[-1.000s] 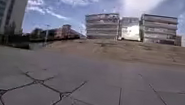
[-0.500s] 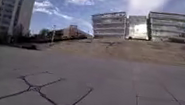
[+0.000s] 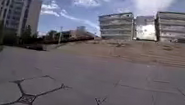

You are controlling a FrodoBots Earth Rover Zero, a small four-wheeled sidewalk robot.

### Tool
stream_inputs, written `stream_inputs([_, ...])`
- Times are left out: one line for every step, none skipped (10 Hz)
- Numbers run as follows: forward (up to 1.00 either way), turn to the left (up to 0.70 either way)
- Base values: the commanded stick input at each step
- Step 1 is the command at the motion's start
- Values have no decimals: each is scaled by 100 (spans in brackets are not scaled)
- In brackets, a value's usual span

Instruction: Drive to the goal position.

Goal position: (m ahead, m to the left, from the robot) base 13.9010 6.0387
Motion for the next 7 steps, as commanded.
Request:
stream_inputs([70,0])
stream_inputs([70,0])
stream_inputs([70,0])
stream_inputs([70,0])
stream_inputs([70,0])
stream_inputs([70,0])
stream_inputs([70,0])
